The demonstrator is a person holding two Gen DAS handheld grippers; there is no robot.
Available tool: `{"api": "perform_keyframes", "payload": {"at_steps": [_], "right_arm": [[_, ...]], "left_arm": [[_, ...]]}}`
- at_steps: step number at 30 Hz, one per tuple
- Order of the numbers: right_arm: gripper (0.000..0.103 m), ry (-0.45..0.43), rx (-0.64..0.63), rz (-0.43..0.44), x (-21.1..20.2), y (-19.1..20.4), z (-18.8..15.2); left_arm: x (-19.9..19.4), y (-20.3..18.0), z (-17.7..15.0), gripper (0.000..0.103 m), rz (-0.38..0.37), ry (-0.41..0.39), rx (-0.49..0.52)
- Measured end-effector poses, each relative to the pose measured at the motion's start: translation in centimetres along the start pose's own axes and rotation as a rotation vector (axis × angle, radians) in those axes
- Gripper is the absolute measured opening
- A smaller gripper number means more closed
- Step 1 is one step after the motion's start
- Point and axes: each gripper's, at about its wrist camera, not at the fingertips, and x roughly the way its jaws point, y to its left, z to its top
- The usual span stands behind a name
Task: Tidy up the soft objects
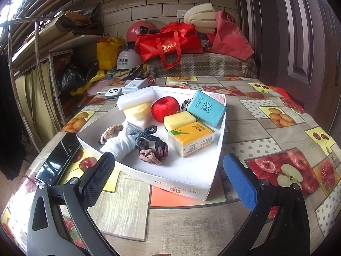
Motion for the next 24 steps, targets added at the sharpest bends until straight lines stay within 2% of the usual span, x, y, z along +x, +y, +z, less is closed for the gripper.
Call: {"api": "perform_keyframes", "payload": {"at_steps": [24], "right_arm": [[0.103,0.01,-0.003,0.002,0.19,0.21,-0.15]], "left_arm": [[-0.1,-0.03,0.02,0.103,0.0,-0.006,0.005]]}}
